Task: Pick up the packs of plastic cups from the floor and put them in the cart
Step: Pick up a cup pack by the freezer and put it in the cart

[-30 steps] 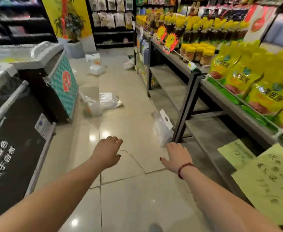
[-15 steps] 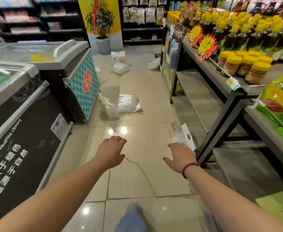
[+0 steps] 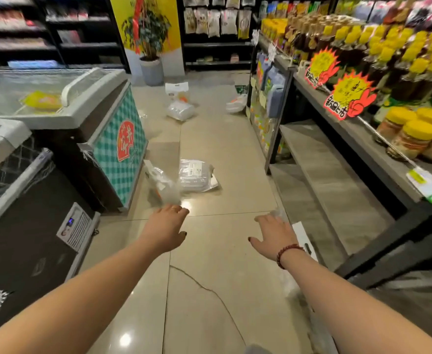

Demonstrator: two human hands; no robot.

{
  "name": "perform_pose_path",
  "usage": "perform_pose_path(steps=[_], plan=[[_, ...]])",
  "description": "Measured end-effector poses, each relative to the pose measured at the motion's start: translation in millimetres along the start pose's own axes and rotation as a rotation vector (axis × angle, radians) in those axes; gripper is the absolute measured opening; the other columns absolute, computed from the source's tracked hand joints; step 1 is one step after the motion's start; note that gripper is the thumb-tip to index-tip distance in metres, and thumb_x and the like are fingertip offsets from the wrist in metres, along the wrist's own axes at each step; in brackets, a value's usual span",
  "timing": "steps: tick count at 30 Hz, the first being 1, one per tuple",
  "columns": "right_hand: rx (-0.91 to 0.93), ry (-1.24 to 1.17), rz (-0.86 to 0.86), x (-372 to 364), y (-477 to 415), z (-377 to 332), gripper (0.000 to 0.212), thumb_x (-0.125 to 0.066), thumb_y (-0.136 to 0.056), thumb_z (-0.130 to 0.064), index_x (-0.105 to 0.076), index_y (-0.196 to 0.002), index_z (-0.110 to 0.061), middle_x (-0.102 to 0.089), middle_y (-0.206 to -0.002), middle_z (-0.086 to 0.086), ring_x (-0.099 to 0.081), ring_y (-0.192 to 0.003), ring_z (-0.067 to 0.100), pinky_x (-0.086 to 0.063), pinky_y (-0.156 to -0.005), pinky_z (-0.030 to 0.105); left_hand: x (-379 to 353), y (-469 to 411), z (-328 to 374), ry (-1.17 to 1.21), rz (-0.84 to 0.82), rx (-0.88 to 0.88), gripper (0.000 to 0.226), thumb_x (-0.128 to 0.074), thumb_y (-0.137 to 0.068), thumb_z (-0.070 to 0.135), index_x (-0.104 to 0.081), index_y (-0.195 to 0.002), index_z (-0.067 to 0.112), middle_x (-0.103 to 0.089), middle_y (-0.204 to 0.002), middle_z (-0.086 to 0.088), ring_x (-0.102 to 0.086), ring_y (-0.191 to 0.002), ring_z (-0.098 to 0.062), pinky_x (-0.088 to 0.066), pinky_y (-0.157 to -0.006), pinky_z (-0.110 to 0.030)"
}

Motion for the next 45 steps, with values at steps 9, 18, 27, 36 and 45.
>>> perform_pose_path(steps=[9,18,27,36,45], plan=[[0.096,0.015,-0.022,25.5,-183.5,0.8,0.058,-0.049,-0.094,-0.046,-0.037,-0.144,-0.021,-0.044,-0.143,0.0,-0.038,-0.133,0.021,-0.031,-0.107,0.033,-0.3,-142.5,-55.5,0.001,-0.028,0.104,0.056,-0.057,-0.09,0.038,-0.041,-0.141,0.021,-0.049,-0.141,0.001,-0.043,-0.131,-0.021,-0.036,-0.104,-0.033],[0.221,0.042,-0.015,98.5,-368.6,18.7,0.055,-0.051,-0.093,-0.045,-0.041,-0.141,-0.019,-0.046,-0.141,0.001,-0.04,-0.132,0.022,-0.033,-0.106,0.034,48.8,-302.6,-91.9,0.028,-0.024,0.239,0.058,-0.058,-0.09,0.036,-0.04,-0.143,0.021,-0.047,-0.145,-0.001,-0.041,-0.134,-0.021,-0.037,-0.108,-0.036],[0.261,0.023,-0.029,128.8,-517.8,36.6,0.055,-0.052,-0.093,-0.043,-0.041,-0.141,-0.02,-0.047,-0.14,0.001,-0.04,-0.131,0.023,-0.033,-0.105,0.034,46.5,-455.6,-109.6,0.063,-0.052,0.25,0.056,-0.057,-0.091,0.038,-0.041,-0.142,0.021,-0.046,-0.146,0.0,-0.042,-0.134,-0.021,-0.037,-0.108,-0.037],[0.32,0.088,-0.117,152.9,-704.8,37.0,0.056,-0.05,-0.093,-0.043,-0.04,-0.143,-0.02,-0.046,-0.144,0.001,-0.039,-0.133,0.023,-0.032,-0.107,0.035,24.2,-626.6,-152.2,0.168,-0.131,0.334,0.052,-0.058,-0.089,0.038,-0.044,-0.136,0.021,-0.05,-0.14,-0.002,-0.047,-0.127,-0.023,-0.041,-0.105,-0.038],[0.535,0.138,-0.153,187.7,-873.2,-27.8,0.057,-0.051,-0.094,-0.045,-0.04,-0.143,-0.019,-0.047,-0.143,0.001,-0.039,-0.134,0.023,-0.032,-0.108,0.034,51.2,-711.0,-242.4,0.207,-0.107,0.555,0.052,-0.057,-0.088,0.034,-0.046,-0.137,0.019,-0.053,-0.136,-0.001,-0.05,-0.123,-0.023,-0.044,-0.099,-0.036]])
Point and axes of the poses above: each hand's wrist, its own y-axis away from the middle knuckle, its own x-axis out of the back of the hand, z = x × y, the point moved 3 cm from there along -y, towards the middle knuckle
